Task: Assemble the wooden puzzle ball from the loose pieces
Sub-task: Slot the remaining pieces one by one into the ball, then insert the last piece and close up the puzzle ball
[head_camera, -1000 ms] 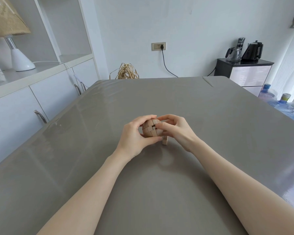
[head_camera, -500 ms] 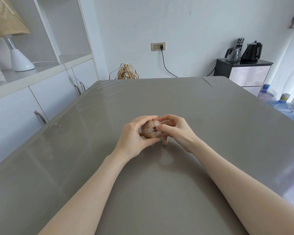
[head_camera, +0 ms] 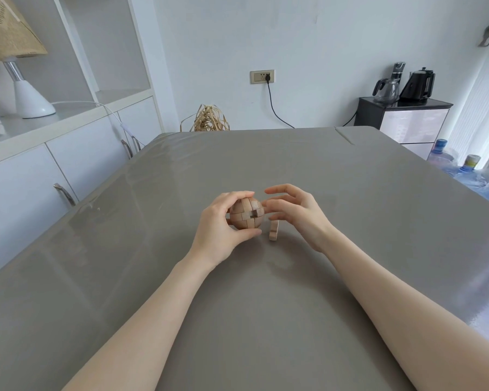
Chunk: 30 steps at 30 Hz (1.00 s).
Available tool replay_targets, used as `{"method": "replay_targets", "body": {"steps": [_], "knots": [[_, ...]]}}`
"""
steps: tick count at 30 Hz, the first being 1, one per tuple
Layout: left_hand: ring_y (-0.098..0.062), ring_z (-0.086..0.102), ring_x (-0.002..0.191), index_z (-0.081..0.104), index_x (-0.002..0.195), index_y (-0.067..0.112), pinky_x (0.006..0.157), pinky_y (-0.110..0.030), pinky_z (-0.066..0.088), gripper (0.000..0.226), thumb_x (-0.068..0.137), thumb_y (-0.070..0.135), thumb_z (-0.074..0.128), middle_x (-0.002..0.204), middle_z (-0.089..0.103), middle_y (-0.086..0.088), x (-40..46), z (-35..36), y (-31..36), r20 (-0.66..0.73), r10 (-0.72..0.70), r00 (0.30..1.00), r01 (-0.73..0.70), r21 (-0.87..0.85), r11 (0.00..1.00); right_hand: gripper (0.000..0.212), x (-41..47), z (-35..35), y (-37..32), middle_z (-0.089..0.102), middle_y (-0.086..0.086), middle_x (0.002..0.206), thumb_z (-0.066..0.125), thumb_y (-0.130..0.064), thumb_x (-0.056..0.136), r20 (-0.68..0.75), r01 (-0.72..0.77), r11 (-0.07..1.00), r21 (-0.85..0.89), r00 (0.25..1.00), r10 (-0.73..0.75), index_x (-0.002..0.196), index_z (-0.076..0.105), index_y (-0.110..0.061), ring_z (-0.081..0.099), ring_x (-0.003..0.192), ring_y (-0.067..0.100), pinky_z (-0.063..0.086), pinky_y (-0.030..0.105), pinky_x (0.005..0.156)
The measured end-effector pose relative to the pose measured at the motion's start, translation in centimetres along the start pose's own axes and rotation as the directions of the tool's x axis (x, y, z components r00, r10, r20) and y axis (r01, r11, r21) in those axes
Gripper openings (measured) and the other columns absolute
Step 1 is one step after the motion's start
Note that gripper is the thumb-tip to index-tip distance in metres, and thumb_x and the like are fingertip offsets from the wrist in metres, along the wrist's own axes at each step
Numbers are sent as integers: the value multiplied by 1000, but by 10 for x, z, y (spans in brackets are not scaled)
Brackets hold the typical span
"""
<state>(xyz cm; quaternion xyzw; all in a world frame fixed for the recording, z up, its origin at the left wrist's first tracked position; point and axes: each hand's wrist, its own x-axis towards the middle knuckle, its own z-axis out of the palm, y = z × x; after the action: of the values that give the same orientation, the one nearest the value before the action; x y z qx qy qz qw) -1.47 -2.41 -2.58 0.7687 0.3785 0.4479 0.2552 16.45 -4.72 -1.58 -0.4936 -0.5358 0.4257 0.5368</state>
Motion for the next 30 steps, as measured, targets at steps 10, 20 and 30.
{"method": "replay_targets", "body": {"steps": [10,20,30], "knots": [[6,54,95,63,116,28,88,-28,52,64,60,12,89,103,60,19,-1,0,0,-10,-69,998,68,-16,998,56,4,-13,1,68,-4,102,34,16,76,-23,48,886,-462,998,-66,107,67,-18,56,102,13,42,11,80],[3,54,97,60,116,29,90,-34,51,66,59,13,89,104,57,20,-2,2,-1,9,-102,995,102,-15,995,58,11,-37,19,42,-1,148,33,1,90,-96,-40,650,-759,994,-51,140,43,-27,39,131,19,25,37,111],[4,52,99,60,115,31,92,-32,50,64,60,15,89,103,57,23,-2,2,-3,12,-124,992,124,-4,992,39,10,-31,28,46,-14,142,33,-15,99,-10,39,414,-910,993,-117,129,55,-28,36,127,15,17,29,94]]}}
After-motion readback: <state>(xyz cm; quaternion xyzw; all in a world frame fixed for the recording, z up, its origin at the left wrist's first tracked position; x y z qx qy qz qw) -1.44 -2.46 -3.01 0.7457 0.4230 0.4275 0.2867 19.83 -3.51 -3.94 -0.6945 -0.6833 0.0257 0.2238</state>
